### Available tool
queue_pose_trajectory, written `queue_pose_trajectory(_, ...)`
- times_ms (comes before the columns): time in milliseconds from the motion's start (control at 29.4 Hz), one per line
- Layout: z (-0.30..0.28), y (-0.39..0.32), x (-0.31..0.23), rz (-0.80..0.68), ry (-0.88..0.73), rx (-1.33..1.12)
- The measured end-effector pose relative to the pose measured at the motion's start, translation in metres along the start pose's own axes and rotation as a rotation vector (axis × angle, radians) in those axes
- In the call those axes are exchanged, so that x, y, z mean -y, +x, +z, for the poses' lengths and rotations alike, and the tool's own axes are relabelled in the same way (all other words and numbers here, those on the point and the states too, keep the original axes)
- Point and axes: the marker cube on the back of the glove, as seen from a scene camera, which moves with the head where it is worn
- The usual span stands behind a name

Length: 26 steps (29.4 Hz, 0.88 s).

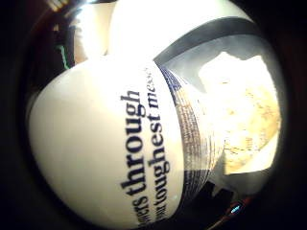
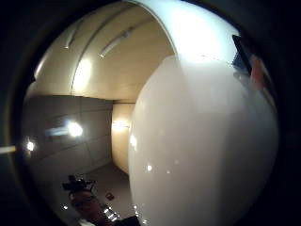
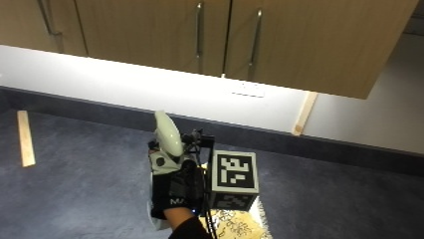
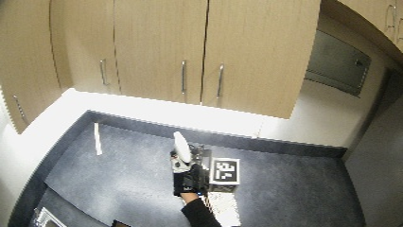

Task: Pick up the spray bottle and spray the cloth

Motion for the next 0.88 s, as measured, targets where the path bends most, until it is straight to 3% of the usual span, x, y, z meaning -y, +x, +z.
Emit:
queue_pose_trajectory(238, 0.006, 0.029, 0.001, -0.009, -0.024, 0.007)
queue_pose_trajectory(578, -0.008, 0.129, -0.025, 0.023, -0.012, -0.05)
queue_pose_trajectory(885, -0.008, 0.143, -0.033, 0.028, -0.012, -0.102)
